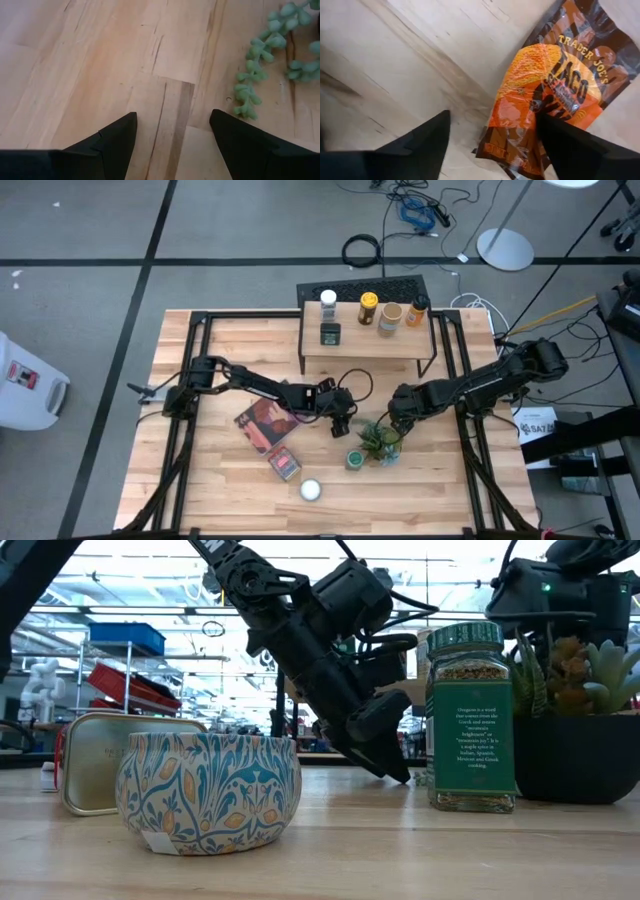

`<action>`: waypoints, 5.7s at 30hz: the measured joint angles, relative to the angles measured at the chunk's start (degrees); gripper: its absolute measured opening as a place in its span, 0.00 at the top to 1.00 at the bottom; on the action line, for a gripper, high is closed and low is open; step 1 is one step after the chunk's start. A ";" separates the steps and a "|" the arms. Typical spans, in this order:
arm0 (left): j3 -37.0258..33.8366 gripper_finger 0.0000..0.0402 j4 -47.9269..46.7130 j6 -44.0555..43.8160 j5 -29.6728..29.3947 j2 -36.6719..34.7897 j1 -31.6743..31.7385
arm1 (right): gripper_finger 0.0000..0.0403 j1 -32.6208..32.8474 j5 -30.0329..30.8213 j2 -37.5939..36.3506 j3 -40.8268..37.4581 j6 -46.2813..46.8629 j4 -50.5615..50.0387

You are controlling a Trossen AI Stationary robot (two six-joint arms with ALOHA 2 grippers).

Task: Shelf spices
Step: Put the orange seasoning bag on the shelf

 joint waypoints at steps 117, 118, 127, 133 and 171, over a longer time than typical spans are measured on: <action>0.00 0.33 5.58 -0.41 -1.19 0.00 -0.22 | 0.79 8.71 82.27 -18.00 -9.77 -13.55 11.02; 0.00 0.33 5.57 -0.43 -1.18 0.00 -0.22 | 0.78 8.73 82.26 -18.00 -9.77 -13.55 11.16; 0.00 0.33 5.53 -0.41 -1.16 0.00 -0.22 | 0.64 8.73 82.15 -18.00 -9.77 -13.55 11.68; 0.00 0.33 5.51 -0.41 -1.15 0.00 -0.22 | 0.61 10.07 81.80 -18.00 -9.75 -14.84 13.09; 0.00 0.33 3.48 1.07 -1.16 -2.14 -0.26 | 0.68 6.50 38.87 -22.27 33.93 -26.12 -20.68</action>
